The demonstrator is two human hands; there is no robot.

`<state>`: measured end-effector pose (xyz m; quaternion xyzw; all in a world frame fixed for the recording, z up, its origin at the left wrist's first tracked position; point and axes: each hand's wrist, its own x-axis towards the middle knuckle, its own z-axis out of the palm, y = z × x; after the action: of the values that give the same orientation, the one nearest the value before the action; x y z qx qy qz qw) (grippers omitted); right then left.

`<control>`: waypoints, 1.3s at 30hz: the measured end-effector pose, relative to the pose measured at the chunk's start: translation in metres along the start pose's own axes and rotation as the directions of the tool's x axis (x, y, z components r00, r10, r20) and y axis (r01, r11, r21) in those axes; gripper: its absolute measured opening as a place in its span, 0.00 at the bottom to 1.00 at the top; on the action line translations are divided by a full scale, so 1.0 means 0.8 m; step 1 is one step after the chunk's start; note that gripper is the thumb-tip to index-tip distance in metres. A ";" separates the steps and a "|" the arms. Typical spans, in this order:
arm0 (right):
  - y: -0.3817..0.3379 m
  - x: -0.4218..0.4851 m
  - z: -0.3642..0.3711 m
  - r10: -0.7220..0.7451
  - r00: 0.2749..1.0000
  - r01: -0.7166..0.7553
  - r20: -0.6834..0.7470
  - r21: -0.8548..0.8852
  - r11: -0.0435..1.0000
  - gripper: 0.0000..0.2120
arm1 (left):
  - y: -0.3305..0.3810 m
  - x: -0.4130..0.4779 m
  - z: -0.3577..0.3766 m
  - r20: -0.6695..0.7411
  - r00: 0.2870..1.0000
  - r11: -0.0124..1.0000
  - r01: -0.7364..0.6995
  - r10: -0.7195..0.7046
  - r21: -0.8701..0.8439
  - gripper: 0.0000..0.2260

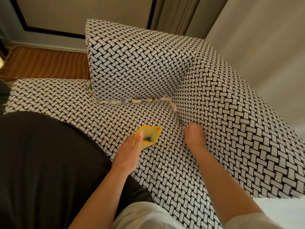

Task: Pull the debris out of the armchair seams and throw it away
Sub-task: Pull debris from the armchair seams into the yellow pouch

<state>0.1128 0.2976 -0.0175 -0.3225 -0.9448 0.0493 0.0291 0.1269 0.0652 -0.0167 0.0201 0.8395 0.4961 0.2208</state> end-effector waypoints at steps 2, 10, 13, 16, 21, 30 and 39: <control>-0.007 -0.016 -0.014 -0.095 0.995 0.094 -0.008 0.281 0.955 0.09 | 0.000 0.001 0.001 -0.024 1.000 1.000 -0.003 0.003 0.004 0.33; -0.050 -0.112 -0.045 -0.263 0.965 0.164 0.007 0.767 0.620 0.07 | -0.004 0.002 0.003 -0.098 0.995 0.999 -0.026 0.027 0.020 0.35; -0.065 -0.122 -0.043 -0.342 0.940 0.217 0.010 0.753 0.621 0.06 | 0.000 -0.004 0.002 -0.091 0.995 0.999 -0.032 0.036 0.039 0.31; -0.066 -0.121 -0.037 -0.297 0.955 0.182 0.009 0.772 0.609 0.07 | -0.006 0.000 0.001 -0.053 0.997 0.999 -0.049 0.050 0.010 0.33; -0.041 -0.107 -0.022 -0.146 0.988 0.059 0.045 0.771 0.635 0.08 | -0.013 0.004 0.000 -0.029 0.998 0.996 -0.048 0.050 0.073 0.18; 0.028 -0.083 0.021 0.057 0.992 -0.113 0.109 0.612 0.782 0.11 | -0.009 0.004 -0.001 -0.059 0.995 0.996 -0.080 0.078 -0.029 0.09; 0.057 -0.059 0.023 0.121 0.992 -0.129 0.048 0.270 0.954 0.10 | -0.009 0.004 0.000 -0.137 0.985 0.995 -0.100 0.101 0.015 0.22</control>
<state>0.1763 0.3034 -0.0422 -0.3737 -0.9072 0.1853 0.0555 0.1256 0.0623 -0.0241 0.0288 0.8525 0.5036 0.1370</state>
